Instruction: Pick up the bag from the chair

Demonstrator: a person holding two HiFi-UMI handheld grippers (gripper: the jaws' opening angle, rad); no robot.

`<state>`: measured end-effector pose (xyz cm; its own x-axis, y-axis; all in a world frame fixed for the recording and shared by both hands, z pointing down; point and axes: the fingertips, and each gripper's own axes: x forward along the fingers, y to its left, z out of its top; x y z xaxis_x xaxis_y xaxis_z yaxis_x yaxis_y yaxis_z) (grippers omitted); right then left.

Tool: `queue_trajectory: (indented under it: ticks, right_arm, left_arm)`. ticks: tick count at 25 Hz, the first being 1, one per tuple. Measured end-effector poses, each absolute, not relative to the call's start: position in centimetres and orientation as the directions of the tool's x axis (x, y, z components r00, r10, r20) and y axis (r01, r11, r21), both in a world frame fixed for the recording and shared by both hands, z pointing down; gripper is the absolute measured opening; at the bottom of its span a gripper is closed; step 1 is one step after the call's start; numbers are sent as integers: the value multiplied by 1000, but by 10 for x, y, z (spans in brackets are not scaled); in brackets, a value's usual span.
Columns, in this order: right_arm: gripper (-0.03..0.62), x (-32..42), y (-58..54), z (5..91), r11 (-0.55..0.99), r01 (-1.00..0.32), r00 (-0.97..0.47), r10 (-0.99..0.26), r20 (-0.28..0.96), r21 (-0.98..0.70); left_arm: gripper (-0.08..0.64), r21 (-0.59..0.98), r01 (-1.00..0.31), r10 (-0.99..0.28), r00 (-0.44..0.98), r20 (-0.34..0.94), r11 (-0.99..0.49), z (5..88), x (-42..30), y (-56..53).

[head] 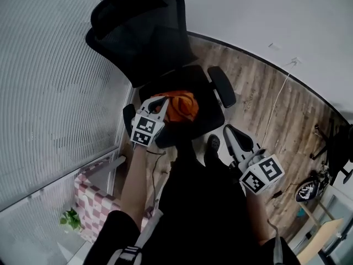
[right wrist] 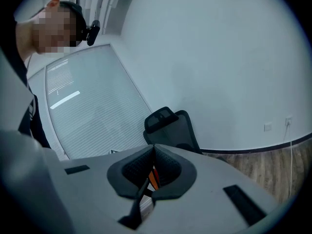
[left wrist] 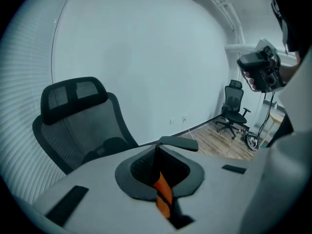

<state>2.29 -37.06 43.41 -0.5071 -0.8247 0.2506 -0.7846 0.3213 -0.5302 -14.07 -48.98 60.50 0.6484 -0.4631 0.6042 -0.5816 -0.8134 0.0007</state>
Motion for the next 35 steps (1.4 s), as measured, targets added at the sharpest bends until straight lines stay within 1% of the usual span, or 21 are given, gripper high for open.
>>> queue_trajectory:
  ticks: [6,9,12,18,20,23,29,35]
  right_arm:
    - [20,52,-341,427,387,-748,-566,-796,214,-539]
    - [20,67,-325,430,412,-732,-593,-777,209,-543]
    - [20,76,-307,432,428,-718,-612,-764,204,-549]
    - [20,93,-286,433,453,-689,-642,-743,187,-566]
    - [20,97,-280,433,453,-684,-643,-745,179,-572]
    - [20,99,-272,437,452,-686,-643,-743,184,-571]
    - [20,81,-244,434,462,-691,-642,-746,179,-555]
    - [20,64,-186,426,464,-708,-627,-760,172,-532]
  left_arm:
    - [34,4,-647,-531,629,568,-762,575,-122,-429]
    - [34,-13,-656,-556,629,543,-755,558,-106,-401]
    - [34,-28,-665,-589,640,493,-746,533,-92,-369]
    - [34,-15,-730,-683,631,368,-683,466,-77,-317]
    - [34,-12,-725,-689,650,321,-689,443,-70,-304]
    - [34,-11,-708,-681,674,287,-706,418,-63,-283]
    - [34,24,-710,-689,691,221,-704,390,-67,-243]
    - [34,43,-708,-683,694,228,-705,387,-89,-187]
